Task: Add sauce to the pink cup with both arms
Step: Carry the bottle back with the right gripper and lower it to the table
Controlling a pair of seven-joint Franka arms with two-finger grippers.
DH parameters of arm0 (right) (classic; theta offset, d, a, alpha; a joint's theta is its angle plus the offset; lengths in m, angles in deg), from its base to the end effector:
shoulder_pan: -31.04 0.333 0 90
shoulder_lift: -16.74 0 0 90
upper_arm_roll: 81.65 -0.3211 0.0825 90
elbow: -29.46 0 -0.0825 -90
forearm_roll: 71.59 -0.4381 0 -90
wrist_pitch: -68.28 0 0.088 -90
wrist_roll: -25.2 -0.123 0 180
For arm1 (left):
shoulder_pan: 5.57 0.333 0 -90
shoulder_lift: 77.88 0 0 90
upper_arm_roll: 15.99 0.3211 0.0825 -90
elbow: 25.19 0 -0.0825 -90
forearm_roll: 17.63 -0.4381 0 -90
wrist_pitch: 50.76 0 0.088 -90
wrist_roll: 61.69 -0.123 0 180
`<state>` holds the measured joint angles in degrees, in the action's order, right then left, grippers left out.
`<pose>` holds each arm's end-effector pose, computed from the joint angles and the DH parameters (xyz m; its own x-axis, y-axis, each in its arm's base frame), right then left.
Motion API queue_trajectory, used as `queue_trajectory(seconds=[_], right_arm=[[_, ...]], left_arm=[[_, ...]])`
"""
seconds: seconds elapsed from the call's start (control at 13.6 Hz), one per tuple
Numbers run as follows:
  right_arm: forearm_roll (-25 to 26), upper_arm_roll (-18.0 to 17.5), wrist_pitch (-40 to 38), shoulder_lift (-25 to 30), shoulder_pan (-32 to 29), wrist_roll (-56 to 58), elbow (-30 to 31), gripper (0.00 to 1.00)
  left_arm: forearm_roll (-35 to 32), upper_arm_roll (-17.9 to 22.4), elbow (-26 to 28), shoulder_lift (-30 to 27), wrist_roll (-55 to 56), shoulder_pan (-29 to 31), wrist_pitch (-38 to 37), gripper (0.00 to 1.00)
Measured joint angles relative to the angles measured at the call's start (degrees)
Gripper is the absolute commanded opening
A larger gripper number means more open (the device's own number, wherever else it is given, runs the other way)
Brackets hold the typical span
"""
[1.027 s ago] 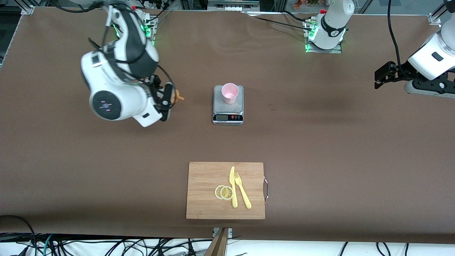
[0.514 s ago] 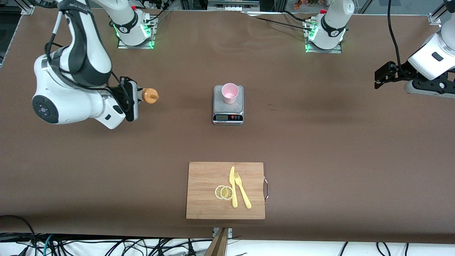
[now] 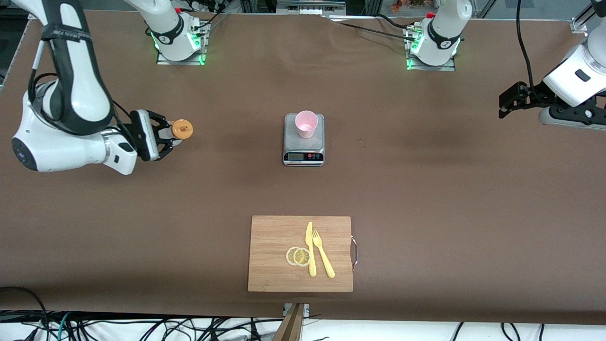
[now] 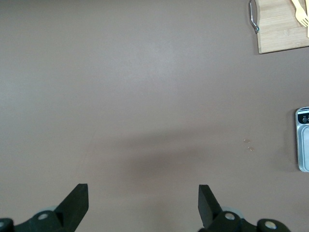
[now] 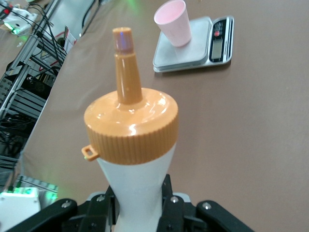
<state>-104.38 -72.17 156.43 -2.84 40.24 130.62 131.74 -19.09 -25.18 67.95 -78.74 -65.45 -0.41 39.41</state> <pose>0.6163 0.0698 0.3115 0.0473 0.8373 0.5447 0.8813 0.2217 -0.4173 0.6009 -0.0398 0.5941 0.9900 -0.1354 -0.0388 -0.1365 -0.9903 -0.0254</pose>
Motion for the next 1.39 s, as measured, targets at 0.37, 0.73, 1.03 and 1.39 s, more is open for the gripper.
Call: queue_trajectory(seconds=[0.37, 0.73, 1.03, 1.39], right_arm=[[-7.48, -0.10, 1.64, -3.79, -5.41, 16.10, 5.31, 0.34], [-14.01, -0.21, 2.47, -8.25, -8.15, 25.94, 9.97, 0.35], [-14.73, -0.28, 3.59, -9.23, -9.18, 28.70, 13.33, 0.36], [-16.46, -0.29, 3.90, -12.02, -10.11, 32.56, 14.10, 0.51]], left_arm=[[0.00, 0.00, -0.01, 0.01, 0.00, 0.00, 0.00, 1.00], [0.00, 0.00, -0.03, 0.01, 0.00, 0.00, 0.00, 1.00], [0.00, 0.00, -0.04, 0.01, 0.00, 0.00, 0.00, 1.00], [0.00, 0.00, -0.04, 0.01, 0.00, 0.00, -0.01, 1.00]])
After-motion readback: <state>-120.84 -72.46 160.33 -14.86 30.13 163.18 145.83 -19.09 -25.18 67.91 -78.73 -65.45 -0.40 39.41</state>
